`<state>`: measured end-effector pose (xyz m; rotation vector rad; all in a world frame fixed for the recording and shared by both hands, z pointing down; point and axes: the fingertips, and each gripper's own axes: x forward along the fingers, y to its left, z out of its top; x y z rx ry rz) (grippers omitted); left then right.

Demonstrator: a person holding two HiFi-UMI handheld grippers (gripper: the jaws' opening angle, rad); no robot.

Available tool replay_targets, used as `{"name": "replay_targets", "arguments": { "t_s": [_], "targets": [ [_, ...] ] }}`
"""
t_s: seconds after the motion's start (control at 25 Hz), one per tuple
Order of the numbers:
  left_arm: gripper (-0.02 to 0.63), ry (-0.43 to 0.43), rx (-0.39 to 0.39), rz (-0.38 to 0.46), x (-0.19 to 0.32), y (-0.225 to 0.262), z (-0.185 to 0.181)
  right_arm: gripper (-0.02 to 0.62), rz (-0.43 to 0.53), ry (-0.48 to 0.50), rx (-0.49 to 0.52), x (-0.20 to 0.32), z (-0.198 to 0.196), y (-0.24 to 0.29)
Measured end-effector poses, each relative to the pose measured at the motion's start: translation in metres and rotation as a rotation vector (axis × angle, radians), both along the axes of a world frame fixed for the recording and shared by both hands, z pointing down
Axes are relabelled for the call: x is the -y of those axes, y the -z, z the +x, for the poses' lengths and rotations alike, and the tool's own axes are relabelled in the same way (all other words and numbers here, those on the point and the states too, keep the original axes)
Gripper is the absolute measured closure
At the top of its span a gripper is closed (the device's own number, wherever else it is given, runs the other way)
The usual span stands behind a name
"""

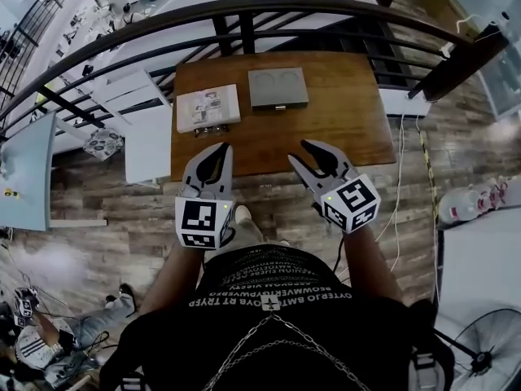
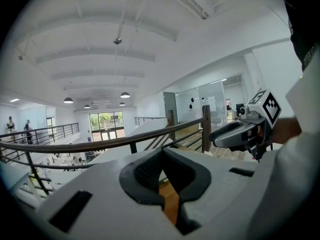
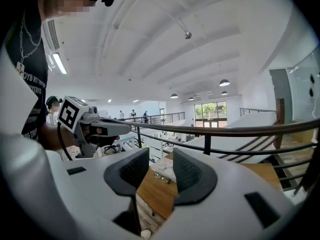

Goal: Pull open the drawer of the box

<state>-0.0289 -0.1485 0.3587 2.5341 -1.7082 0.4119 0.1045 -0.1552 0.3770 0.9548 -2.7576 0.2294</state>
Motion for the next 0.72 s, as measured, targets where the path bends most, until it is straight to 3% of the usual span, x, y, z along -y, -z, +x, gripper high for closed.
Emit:
{"name": "replay_targets", "arguments": {
  "t_s": [0.72],
  "targets": [
    [0.6, -0.079, -0.008, -0.04, 0.149, -0.026, -0.058, 0.456, -0.031, -0.073, -0.009, 0.141, -0.063, -0.013]
  ]
}}
